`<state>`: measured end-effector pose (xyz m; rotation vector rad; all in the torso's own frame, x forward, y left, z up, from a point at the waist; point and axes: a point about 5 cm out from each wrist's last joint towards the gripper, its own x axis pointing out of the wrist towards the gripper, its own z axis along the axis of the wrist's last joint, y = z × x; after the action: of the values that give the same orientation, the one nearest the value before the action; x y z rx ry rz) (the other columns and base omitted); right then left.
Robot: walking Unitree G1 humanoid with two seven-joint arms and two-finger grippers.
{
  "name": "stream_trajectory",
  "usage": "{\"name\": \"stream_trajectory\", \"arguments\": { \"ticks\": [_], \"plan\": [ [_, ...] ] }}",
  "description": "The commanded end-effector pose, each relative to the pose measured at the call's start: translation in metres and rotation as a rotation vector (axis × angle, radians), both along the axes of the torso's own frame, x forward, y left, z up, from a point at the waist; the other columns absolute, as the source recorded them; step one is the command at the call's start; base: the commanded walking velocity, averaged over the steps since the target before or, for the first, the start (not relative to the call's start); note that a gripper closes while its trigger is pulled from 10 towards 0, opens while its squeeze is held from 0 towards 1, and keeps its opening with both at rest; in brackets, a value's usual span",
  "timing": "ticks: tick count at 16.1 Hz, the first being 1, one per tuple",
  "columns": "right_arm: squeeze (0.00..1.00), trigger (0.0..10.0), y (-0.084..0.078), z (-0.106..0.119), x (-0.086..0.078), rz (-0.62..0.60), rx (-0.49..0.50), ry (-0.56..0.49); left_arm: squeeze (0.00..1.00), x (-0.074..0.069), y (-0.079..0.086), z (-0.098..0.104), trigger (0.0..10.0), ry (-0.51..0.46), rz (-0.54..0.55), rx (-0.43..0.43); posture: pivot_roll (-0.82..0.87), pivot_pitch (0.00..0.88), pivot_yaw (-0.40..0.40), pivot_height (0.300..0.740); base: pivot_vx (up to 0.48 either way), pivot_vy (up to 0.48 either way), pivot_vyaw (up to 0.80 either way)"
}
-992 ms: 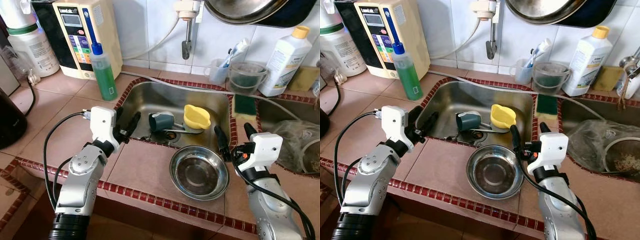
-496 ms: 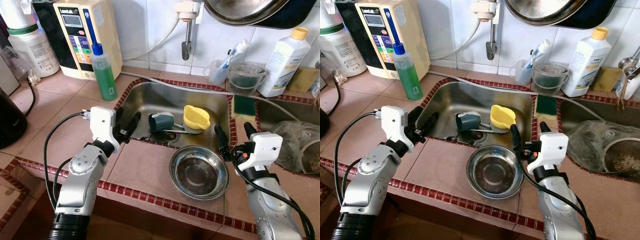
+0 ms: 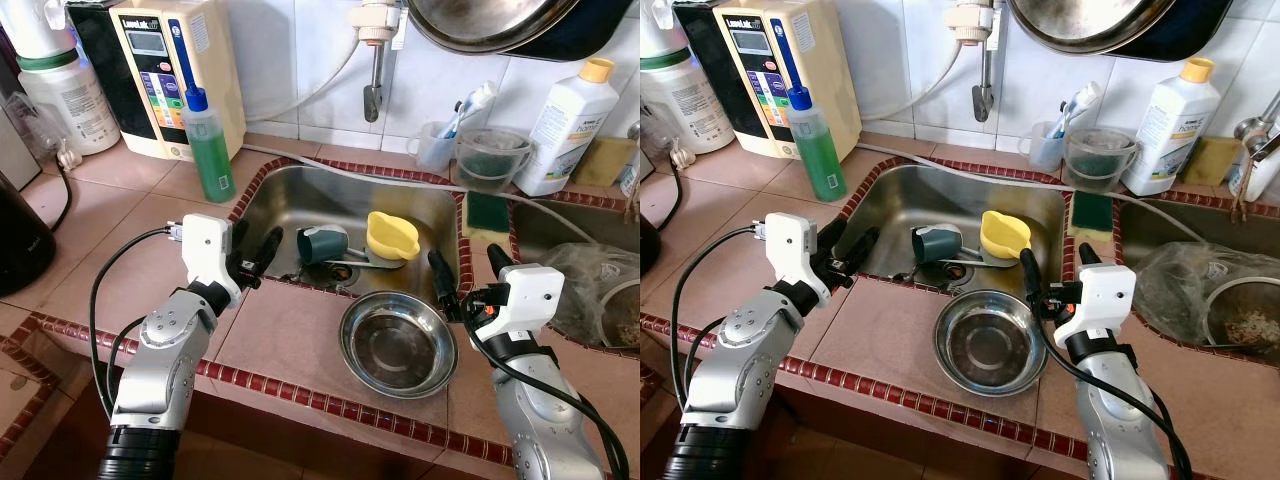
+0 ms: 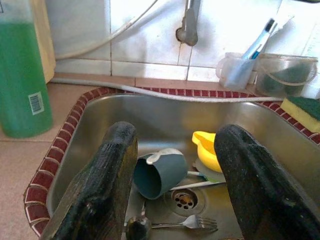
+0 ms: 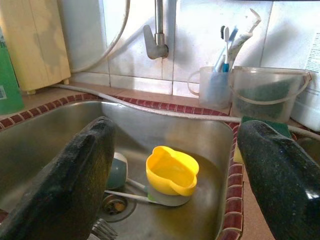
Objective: Kitchen organization
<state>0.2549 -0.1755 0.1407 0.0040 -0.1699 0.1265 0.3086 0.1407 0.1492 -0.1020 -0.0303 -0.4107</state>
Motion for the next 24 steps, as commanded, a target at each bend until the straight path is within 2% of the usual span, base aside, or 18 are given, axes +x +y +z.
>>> {"name": "stream_trajectory", "arguments": {
  "ticks": [1,10,14,17,19,22,24],
  "plan": [
    [0.0,10.0,-0.002,0.0,0.002,-0.005,0.0,-0.001,0.0,0.003,0.002,0.009,10.0,-0.016,0.007,-0.009,-0.14,0.0,0.032,0.74,-0.255,0.0,0.0],
    [0.0,10.0,-0.002,0.001,0.003,-0.006,0.001,-0.007,0.0,0.006,0.001,0.008,10.0,0.001,0.008,-0.006,-0.15,0.0,0.035,0.74,-0.295,0.0,0.0],
    [0.0,10.0,-0.003,0.001,0.003,-0.008,0.0,-0.008,0.0,0.006,-0.003,0.006,10.0,-0.006,-0.004,0.028,-0.15,0.003,0.032,0.74,0.0,0.0,0.0],
    [0.0,10.0,-0.003,0.001,0.004,-0.008,-0.001,-0.006,0.0,0.007,-0.008,0.004,10.0,-0.027,-0.049,0.099,-0.14,0.007,0.029,0.74,0.0,0.0,0.0],
    [0.0,10.0,-0.002,0.0,0.005,-0.006,-0.001,-0.004,0.0,0.008,-0.013,0.009,10.0,-0.049,-0.138,0.083,-0.14,0.013,0.029,0.74,0.0,0.0,0.0],
    [0.0,10.0,0.0,-0.002,0.007,-0.006,0.0,0.009,0.0,0.011,-0.018,0.011,10.0,-0.072,-0.173,0.109,-0.13,0.022,0.028,0.74,0.0,0.0,0.0],
    [0.0,10.0,0.001,-0.003,0.007,-0.006,0.015,0.018,0.0,0.012,-0.019,0.011,10.0,-0.071,-0.168,0.093,-0.13,0.023,0.027,0.74,0.0,0.0,0.0]
  ]
}}
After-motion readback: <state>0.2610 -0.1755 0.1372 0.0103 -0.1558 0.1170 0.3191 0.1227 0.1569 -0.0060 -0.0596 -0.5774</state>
